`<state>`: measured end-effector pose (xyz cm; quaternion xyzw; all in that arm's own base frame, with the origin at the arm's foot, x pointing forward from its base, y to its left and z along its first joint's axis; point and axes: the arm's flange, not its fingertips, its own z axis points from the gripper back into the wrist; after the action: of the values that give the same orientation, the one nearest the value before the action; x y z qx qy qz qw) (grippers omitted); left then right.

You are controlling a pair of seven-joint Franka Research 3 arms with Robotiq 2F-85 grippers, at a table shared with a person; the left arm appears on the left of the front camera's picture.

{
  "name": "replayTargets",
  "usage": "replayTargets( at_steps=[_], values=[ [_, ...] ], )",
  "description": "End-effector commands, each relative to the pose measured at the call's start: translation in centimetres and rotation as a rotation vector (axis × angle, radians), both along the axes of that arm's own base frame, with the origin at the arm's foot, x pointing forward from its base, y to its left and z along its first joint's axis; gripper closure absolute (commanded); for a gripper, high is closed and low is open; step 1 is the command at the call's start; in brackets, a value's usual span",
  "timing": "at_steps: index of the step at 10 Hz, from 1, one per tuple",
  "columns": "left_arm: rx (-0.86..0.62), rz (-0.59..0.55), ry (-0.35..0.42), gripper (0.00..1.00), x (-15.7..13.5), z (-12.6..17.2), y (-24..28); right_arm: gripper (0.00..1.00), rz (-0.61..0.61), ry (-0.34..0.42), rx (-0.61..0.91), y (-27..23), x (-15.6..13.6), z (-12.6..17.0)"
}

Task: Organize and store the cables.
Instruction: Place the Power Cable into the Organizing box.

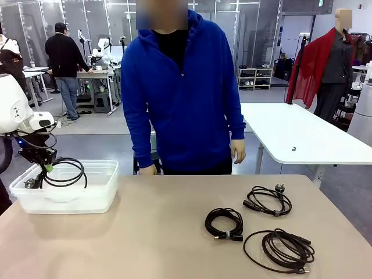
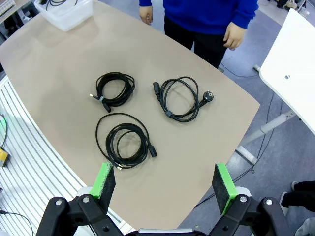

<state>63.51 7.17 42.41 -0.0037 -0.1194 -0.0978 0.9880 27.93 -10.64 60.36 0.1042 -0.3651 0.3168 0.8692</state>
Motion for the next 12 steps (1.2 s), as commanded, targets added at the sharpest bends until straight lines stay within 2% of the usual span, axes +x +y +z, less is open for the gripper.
replayTargets(
  at_steps=[1, 7, 12],
  values=[
    [-0.028, 0.02, 0.006, 0.82, 1.9, -0.8, 0.7, 0.0, 0.0, 0.001, 0.002, -0.1, 0.0, -0.1],
    [0.001, 0.067, 0.109, 0.82, 3.6, -5.0, 1.0, 0.0, 0.0, 0.001, 0.002, -0.1, 0.0, -0.1],
    [-0.005, 0.06, 0.092, 0.82, 1.9, -4.5, 1.2, 0.0, 0.0, 0.001, 0.002, -0.1, 0.0, -0.1]
  ],
)
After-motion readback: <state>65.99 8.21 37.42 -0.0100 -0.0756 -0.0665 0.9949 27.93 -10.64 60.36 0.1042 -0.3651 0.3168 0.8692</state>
